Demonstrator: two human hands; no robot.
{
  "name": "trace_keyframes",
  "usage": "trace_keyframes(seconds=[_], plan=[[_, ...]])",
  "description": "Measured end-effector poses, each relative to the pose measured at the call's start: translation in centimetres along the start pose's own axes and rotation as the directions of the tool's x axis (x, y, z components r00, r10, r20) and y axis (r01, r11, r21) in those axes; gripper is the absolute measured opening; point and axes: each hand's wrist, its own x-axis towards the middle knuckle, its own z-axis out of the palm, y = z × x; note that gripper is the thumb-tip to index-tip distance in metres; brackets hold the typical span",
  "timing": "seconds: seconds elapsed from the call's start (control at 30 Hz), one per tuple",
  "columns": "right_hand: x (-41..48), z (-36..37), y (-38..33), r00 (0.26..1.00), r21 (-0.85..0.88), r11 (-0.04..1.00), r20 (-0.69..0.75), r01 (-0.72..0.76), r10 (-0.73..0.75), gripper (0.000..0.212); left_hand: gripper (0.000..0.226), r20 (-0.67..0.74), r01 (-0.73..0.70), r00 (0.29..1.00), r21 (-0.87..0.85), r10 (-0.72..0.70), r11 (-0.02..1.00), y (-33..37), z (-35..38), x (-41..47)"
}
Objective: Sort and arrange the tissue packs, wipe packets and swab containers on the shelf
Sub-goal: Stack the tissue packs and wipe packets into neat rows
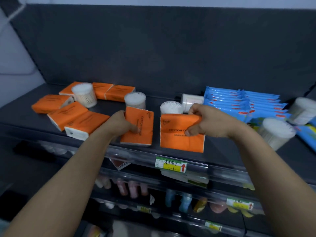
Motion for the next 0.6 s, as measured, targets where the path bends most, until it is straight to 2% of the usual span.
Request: trace_keyframes(seconds=[0.07,0.13,0.23,0.3,0.37,0.43,0.53,0.6], plan=[[-0.7,-0.7,0.4,0.999,0.052,0.998,-0.043,0.018,-0.016,0.033,0.065,-0.061,-0.021,0.998,-0.032,0.019,0.999,1.0,0.0,-1.5],[-1.5,-1.4,0.8,0.995,0.049,0.998,-0.089,0.041,-0.036,0.031,0.073,-0.156,-0.083,0.985,-0.038,0.076,0.996,2.2,0.1,-2.9],[-3.0,-2.6,1.9,0.984,0.068,0.995,-0.166,0.079,-0.067,0.026,0.083,-0.26,-0.264,0.937,-0.09,0.234,0.96,4.5,1.5,-5.0],[-4.6,-4.0,3.1,0.972,0.09,0.992,-0.225,0.083,-0.061,0.022,0.067,-0.293,-0.367,0.9,-0.106,0.324,0.924,6.5,3.4,-6.2],[-6.7,-5.8,4.9,0.958,0.099,0.993,-0.286,0.063,-0.032,0.023,0.047,-0.3,-0.435,0.873,-0.121,0.385,0.892,8.7,6.1,-7.3],[-9.3,-8.0,7.2,0.941,0.121,0.992,-0.339,0.027,0.016,0.027,0.037,-0.301,-0.471,0.857,-0.125,0.419,0.873,10.9,9.4,-8.0],[-13.9,-11.5,11.4,0.901,0.163,0.986,-0.421,-0.034,0.1,0.026,0.033,-0.275,-0.516,0.843,-0.166,0.463,0.841,14.6,15.3,-9.0],[-17.2,-13.7,15.0,0.852,0.186,0.979,-0.496,-0.082,0.166,0.023,0.034,-0.207,-0.532,0.844,-0.208,0.494,0.821,17.3,19.9,-9.4]])
